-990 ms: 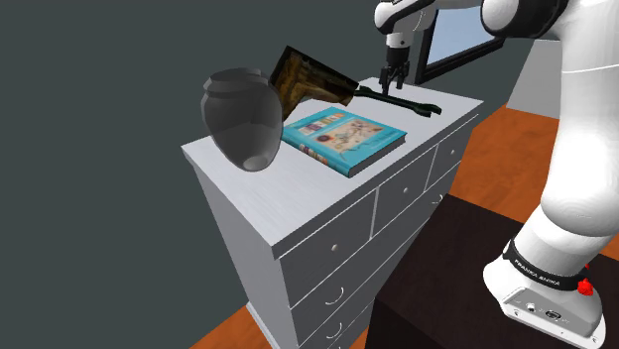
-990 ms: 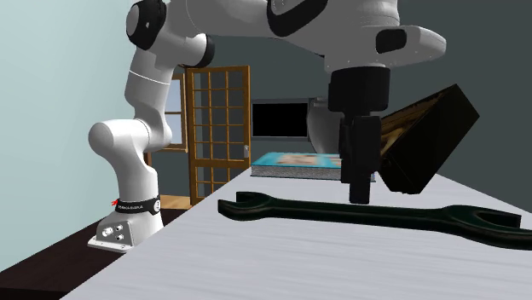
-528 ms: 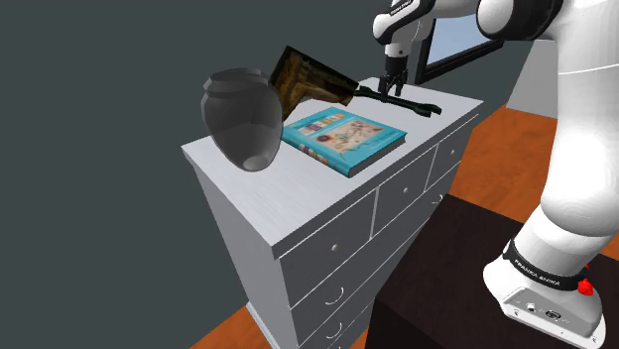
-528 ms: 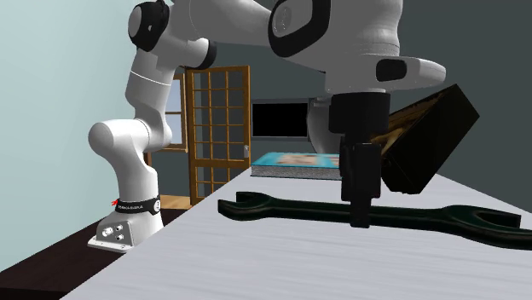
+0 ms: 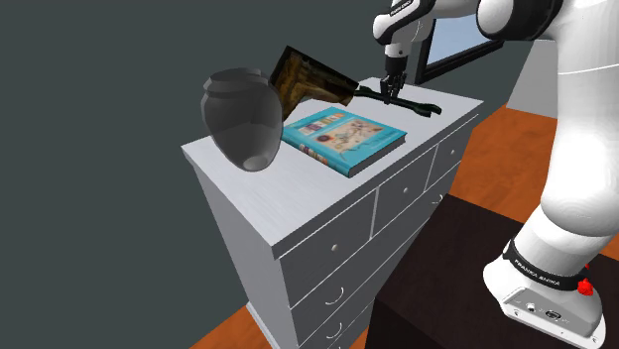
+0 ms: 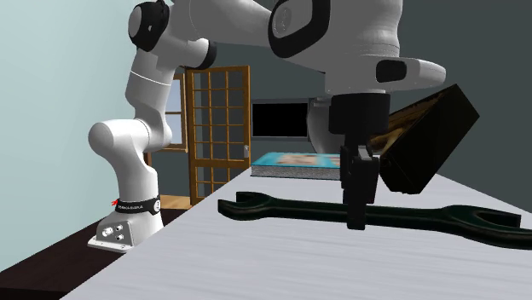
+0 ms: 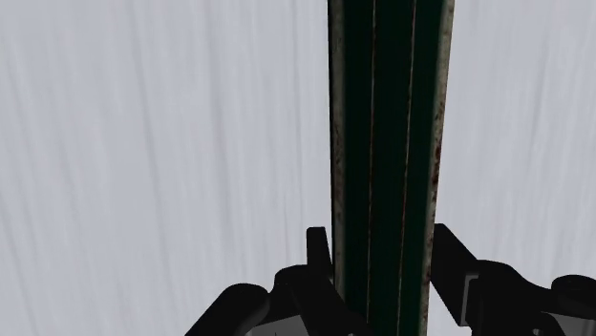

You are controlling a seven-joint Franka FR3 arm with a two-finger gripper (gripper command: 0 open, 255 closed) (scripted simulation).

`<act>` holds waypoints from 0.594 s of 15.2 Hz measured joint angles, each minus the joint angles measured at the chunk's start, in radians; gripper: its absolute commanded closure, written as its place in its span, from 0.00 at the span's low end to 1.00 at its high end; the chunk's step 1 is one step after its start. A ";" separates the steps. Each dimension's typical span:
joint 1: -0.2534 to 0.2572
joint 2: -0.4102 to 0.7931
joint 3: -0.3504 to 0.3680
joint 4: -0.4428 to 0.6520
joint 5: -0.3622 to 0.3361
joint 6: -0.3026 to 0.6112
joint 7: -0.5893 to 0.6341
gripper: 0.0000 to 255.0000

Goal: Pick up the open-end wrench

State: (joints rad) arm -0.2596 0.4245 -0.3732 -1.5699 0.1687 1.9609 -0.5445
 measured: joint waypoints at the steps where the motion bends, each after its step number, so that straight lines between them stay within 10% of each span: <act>1: 0.000 0.000 0.000 0.000 0.000 0.000 0.000 1.00; 9: -0.001 -0.015 -0.004 0.055 -0.008 -0.070 0.006 1.00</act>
State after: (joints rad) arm -0.2608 0.4091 -0.3771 -1.5144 0.1605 1.8909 -0.5384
